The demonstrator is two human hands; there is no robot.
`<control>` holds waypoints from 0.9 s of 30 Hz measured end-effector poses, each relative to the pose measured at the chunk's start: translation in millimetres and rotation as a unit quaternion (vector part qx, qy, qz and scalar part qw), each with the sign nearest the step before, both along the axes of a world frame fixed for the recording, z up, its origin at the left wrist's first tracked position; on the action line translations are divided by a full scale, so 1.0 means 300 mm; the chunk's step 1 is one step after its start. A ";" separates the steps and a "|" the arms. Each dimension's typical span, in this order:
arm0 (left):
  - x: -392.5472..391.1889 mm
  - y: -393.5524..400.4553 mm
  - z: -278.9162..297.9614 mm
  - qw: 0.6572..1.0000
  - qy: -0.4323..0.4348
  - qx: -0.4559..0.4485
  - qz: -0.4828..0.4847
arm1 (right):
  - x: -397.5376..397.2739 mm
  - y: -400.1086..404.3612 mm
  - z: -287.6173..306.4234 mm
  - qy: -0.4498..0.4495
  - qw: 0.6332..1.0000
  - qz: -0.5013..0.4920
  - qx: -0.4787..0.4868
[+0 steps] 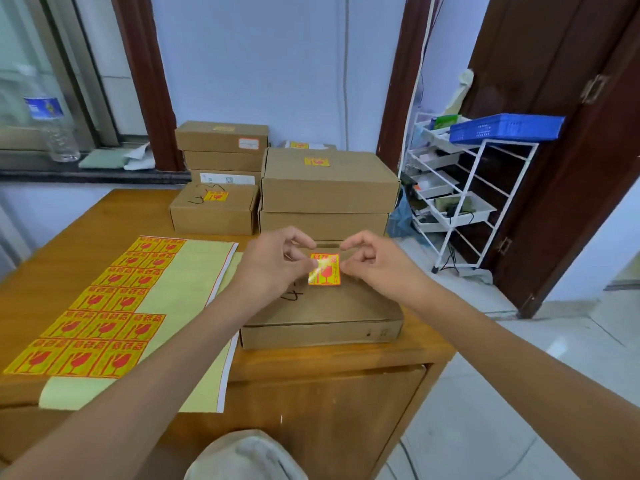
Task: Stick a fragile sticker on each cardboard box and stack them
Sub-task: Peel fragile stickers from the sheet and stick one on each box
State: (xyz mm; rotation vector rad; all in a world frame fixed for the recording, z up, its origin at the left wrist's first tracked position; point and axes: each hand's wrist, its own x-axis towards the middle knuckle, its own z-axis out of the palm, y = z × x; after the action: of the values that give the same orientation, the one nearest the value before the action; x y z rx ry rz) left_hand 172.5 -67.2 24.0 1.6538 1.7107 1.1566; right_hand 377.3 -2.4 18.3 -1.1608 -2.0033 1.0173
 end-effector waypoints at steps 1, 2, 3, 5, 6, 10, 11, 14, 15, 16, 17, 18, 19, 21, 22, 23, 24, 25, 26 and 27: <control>0.001 0.011 -0.004 1.000 0.001 -0.003 -0.004 | -0.009 0.006 -0.007 0.008 1.000 -0.006 0.004; 0.001 0.018 -0.009 1.000 0.003 -0.006 -0.007 | -0.019 0.009 -0.011 0.013 1.000 -0.009 0.009; 0.001 0.023 -0.014 1.000 0.005 -0.009 -0.009 | -0.028 0.010 -0.014 0.015 1.000 -0.009 0.014; 0.000 0.024 -0.026 1.000 0.003 -0.009 -0.008 | -0.042 0.007 -0.019 0.019 1.000 -0.003 0.018; -0.003 0.022 -0.031 1.000 0.001 -0.006 -0.006 | -0.046 0.008 -0.026 0.020 1.000 -0.002 0.020; -0.007 0.009 -0.041 1.000 -0.001 0.005 -0.007 | -0.053 0.009 -0.052 0.026 0.999 -0.002 0.025; -0.007 0.007 -0.042 1.000 0.003 0.008 -0.008 | -0.052 0.009 -0.054 0.033 0.999 -0.004 0.025; -0.012 0.005 -0.051 1.000 -0.006 0.017 -0.015 | -0.047 0.005 -0.053 0.058 0.998 -0.003 0.015; -0.014 0.006 -0.054 1.000 -0.009 0.019 -0.018 | -0.045 0.003 -0.053 0.063 0.998 -0.001 0.010; -0.017 0.009 -0.057 1.000 -0.008 0.020 -0.020 | -0.043 0.003 -0.055 0.066 0.998 0.000 0.007; -0.020 0.011 -0.061 1.000 -0.003 0.020 -0.022 | -0.042 0.002 -0.056 0.068 0.998 0.001 0.006; -0.022 0.013 -0.066 0.999 0.008 0.021 -0.024 | -0.042 0.000 -0.058 0.068 0.998 0.002 0.007; -0.023 0.016 -0.069 0.999 0.022 0.022 -0.024 | -0.044 0.000 -0.060 0.068 0.998 0.002 0.010; -0.023 0.023 -0.075 0.999 0.044 0.021 -0.024 | -0.047 -0.002 -0.062 0.054 0.998 0.001 0.016; -0.022 0.026 -0.077 0.998 0.051 0.022 -0.022 | -0.048 -0.001 -0.064 0.042 0.999 0.003 0.021; -0.019 0.028 -0.077 0.998 0.059 0.023 -0.018 | -0.050 0.000 -0.067 0.029 0.999 0.006 0.032; -0.016 0.028 -0.078 0.997 0.072 0.027 -0.013 | -0.050 0.002 -0.072 0.012 0.999 0.010 0.045; -0.013 0.028 -0.079 0.996 0.087 0.033 -0.008 | -0.051 0.005 -0.076 -0.005 0.998 0.013 0.059; -0.011 0.027 -0.080 0.994 0.103 0.040 -0.005 | -0.052 0.007 -0.079 -0.019 0.997 0.015 0.069; -0.009 0.025 -0.081 0.993 0.112 0.045 -0.003 | -0.052 0.008 -0.081 -0.027 0.997 0.015 0.076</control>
State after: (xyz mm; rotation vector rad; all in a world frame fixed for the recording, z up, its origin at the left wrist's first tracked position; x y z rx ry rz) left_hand 169.8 -59.7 -0.2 1.9037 1.8104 1.0935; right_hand 361.7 0.0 -6.1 -1.0907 -2.1068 0.8384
